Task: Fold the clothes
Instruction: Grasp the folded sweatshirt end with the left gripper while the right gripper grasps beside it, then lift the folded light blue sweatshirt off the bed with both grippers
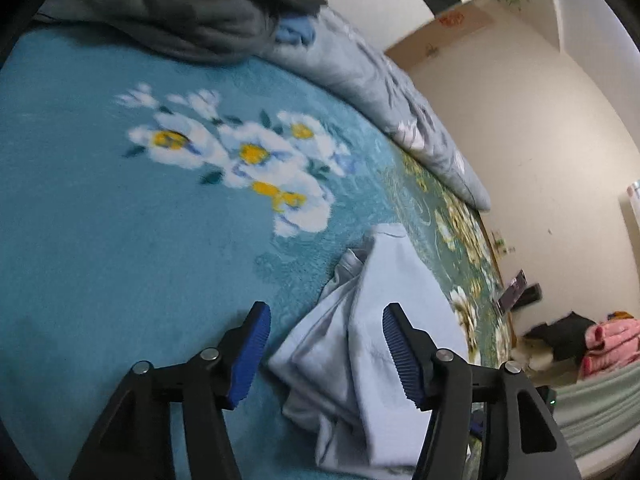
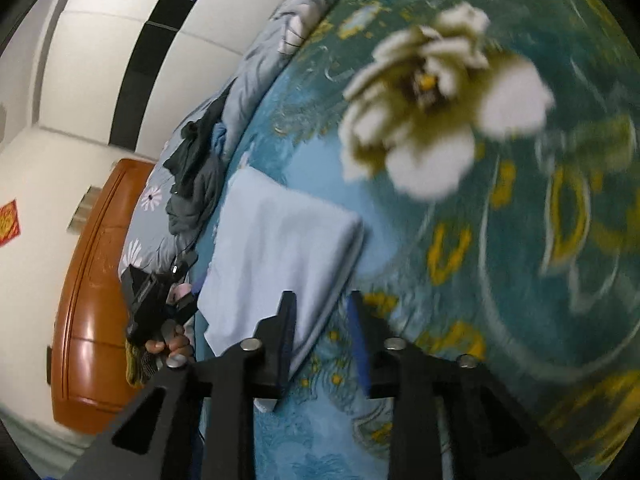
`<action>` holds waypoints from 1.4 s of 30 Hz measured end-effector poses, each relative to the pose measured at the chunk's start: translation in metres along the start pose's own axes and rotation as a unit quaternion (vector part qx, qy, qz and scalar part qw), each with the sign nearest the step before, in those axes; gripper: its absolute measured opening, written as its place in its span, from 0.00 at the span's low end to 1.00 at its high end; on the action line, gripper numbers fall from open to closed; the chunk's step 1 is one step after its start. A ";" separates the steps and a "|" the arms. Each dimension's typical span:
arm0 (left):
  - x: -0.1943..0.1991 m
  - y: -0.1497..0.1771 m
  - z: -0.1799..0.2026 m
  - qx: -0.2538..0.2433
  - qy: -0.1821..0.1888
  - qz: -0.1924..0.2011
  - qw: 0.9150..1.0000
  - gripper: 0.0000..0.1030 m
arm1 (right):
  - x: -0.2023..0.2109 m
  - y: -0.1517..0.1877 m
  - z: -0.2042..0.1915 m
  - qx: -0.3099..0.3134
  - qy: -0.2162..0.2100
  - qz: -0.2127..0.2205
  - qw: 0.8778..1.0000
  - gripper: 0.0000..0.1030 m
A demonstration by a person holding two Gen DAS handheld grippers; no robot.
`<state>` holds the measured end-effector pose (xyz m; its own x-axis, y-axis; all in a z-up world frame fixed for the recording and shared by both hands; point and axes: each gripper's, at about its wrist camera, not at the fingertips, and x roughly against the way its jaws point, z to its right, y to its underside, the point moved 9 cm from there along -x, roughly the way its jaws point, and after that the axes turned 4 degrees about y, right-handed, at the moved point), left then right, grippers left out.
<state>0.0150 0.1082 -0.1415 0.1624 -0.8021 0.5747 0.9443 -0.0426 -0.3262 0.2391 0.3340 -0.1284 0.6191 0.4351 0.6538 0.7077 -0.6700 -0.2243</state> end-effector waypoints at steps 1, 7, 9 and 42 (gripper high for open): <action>-0.005 -0.001 0.002 0.001 0.008 -0.007 1.000 0.61 | -0.004 0.004 -0.001 -0.005 0.004 0.003 1.000 0.29; -0.031 0.004 0.018 -0.020 0.051 -0.043 0.998 0.61 | -0.015 0.009 -0.004 -0.031 0.010 0.029 0.999 0.29; -0.033 0.005 0.021 -0.027 0.053 -0.044 0.997 0.60 | -0.018 0.009 -0.004 -0.040 0.004 0.035 0.999 0.29; -0.017 0.060 0.037 -0.012 0.025 -0.007 1.000 0.38 | -0.001 -0.055 0.009 0.053 0.001 -0.008 0.999 0.10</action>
<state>0.0791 0.1411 -0.1428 0.1346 -0.8296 0.5419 0.9394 -0.0672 -0.3361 0.2030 0.3756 -0.1233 0.6073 0.4441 0.6588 0.7495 -0.5952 -0.2896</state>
